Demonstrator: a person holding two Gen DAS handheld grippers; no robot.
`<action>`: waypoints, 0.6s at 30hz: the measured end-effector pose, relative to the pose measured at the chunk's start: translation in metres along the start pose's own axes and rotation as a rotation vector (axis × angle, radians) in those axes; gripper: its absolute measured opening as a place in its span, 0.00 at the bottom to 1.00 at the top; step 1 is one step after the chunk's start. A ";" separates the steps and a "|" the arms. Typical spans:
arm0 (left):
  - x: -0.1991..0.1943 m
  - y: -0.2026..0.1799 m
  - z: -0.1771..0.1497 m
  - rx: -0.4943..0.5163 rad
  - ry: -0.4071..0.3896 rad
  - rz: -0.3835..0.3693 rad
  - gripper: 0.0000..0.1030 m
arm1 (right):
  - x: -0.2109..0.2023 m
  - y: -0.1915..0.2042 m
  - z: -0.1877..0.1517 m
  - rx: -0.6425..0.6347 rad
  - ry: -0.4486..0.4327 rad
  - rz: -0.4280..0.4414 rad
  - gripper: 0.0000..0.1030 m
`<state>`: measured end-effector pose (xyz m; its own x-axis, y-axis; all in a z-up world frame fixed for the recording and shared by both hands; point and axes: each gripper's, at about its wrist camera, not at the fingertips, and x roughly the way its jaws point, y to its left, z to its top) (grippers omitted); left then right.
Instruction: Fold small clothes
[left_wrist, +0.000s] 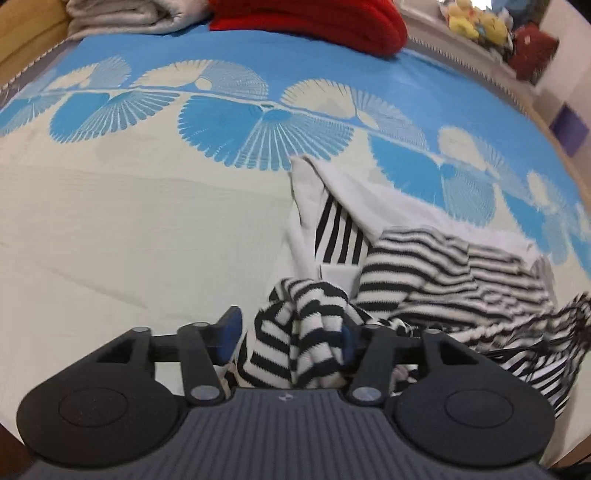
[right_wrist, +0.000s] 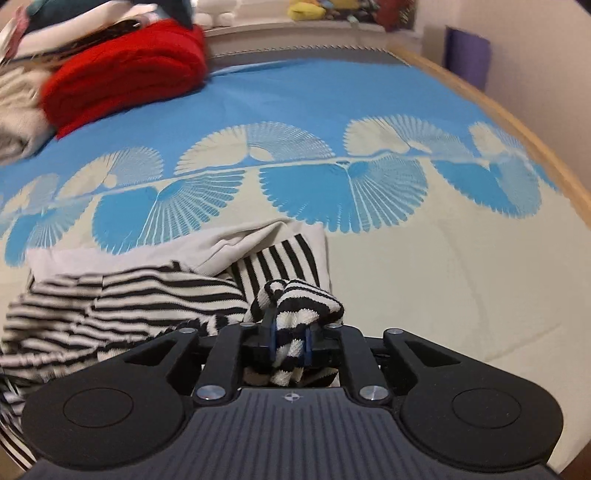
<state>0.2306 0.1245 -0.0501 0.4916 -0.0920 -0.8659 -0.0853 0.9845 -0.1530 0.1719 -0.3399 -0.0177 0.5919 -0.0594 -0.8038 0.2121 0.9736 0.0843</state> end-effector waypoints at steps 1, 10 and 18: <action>-0.004 0.004 0.001 -0.018 -0.006 -0.019 0.61 | -0.003 -0.005 0.000 0.027 -0.001 0.009 0.20; -0.033 0.035 -0.007 -0.100 -0.051 -0.121 0.65 | -0.037 -0.045 -0.008 0.156 -0.019 0.103 0.28; -0.046 0.053 -0.013 -0.194 -0.091 -0.093 0.65 | -0.066 -0.060 -0.014 0.147 -0.040 0.129 0.36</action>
<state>0.1919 0.1785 -0.0245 0.5802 -0.1587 -0.7989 -0.1966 0.9245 -0.3264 0.1091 -0.3912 0.0215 0.6514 0.0523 -0.7569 0.2417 0.9314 0.2723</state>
